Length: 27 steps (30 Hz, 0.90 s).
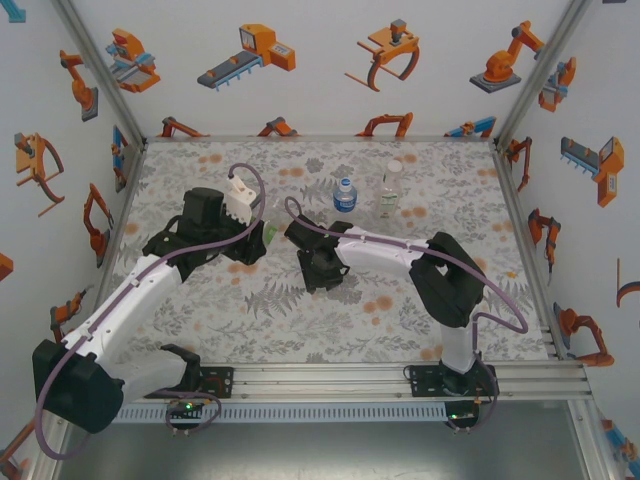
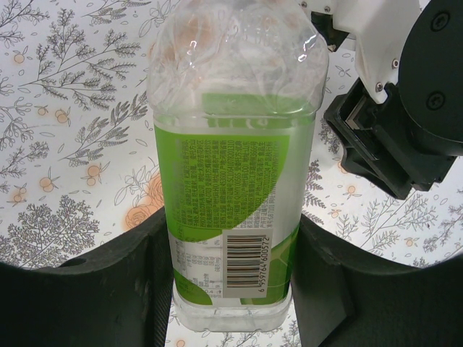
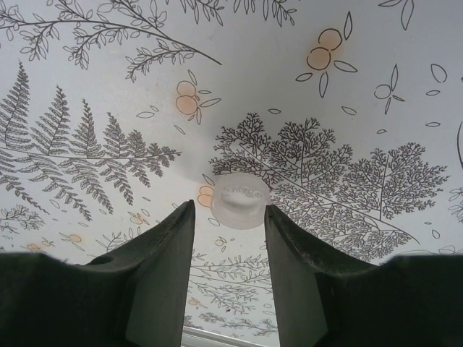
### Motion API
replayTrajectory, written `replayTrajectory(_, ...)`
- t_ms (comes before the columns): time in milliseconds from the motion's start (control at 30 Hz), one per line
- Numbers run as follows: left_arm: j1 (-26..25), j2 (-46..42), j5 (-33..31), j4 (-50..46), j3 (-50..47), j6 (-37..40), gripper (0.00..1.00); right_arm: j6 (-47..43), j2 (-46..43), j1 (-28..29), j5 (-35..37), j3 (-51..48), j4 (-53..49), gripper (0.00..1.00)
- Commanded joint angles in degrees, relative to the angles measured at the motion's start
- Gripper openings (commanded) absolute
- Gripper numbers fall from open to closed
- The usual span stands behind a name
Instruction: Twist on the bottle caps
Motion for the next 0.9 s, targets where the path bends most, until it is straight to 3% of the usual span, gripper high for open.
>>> replayTrajectory(0, 0.4, 0.3, 0.9, -0.5, 2.0, -0.2, 0.14, 0.8, 1.4, 0.3, -0.5, -1.0, 0.5, 0.43)
replayTrajectory(300, 0.3, 0.4, 0.8, -0.6, 2.0, -0.2, 0.14, 1.0, 1.9, 0.3, -0.5, -2.2, 1.6, 0.42)
replayTrajectory(467, 0.4, 0.5, 0.9, -0.6, 2.0, -0.2, 0.14, 1.9, 1.7, 0.2, -1.3, -3.5, 3.4, 0.28)
replayTrajectory(600, 0.5, 0.7, 0.9, -0.6, 2.1, -0.2, 0.14, 3.2, -0.3, -0.7, -3.4, -5.0, 8.0, 0.23)
replayTrajectory(867, 0.4, 0.8, 1.0, -0.7, 2.1, -0.2, 0.14, 9.9, -7.5, -7.4, -13.7, -18.1, 24.1, 0.28)
